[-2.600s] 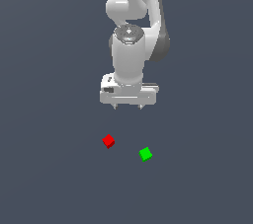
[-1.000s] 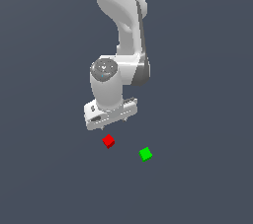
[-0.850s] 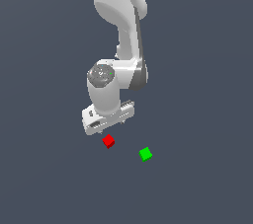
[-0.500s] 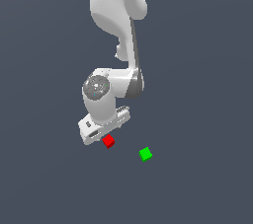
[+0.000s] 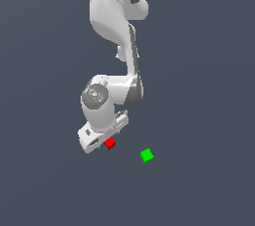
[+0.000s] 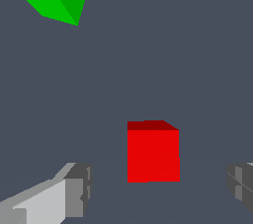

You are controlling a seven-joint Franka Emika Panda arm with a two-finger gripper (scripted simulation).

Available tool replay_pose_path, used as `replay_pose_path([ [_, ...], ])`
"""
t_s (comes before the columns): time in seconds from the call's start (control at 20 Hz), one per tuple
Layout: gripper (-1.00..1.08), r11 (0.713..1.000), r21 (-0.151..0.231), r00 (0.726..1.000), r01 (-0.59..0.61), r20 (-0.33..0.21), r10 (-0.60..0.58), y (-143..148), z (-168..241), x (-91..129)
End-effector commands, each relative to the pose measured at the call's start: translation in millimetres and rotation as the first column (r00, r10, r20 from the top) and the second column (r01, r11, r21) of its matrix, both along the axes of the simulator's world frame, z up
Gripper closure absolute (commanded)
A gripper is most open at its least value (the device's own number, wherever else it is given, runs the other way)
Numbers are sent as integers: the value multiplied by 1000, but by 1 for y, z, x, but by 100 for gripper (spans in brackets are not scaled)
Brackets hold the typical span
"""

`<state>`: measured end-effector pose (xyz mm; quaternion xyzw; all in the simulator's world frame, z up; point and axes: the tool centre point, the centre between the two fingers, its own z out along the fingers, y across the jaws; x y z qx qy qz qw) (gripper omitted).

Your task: Stack the red cube on top of the green cube.

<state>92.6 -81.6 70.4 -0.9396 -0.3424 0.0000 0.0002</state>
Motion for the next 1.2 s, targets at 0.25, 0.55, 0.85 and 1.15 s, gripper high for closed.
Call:
replay_pose_path([
  [0.25,-92,1000,0,1000,-3,0,3,0,-7,0],
  [0.55,-92,1000,0,1000,-6,0,6,0,-38,0],
  [0.85,-92,1000,-1,1000,-7,0,7,0,-51,1],
  [1.15,108,1000,-1,1000,-7,0,7,0,-50,1],
])
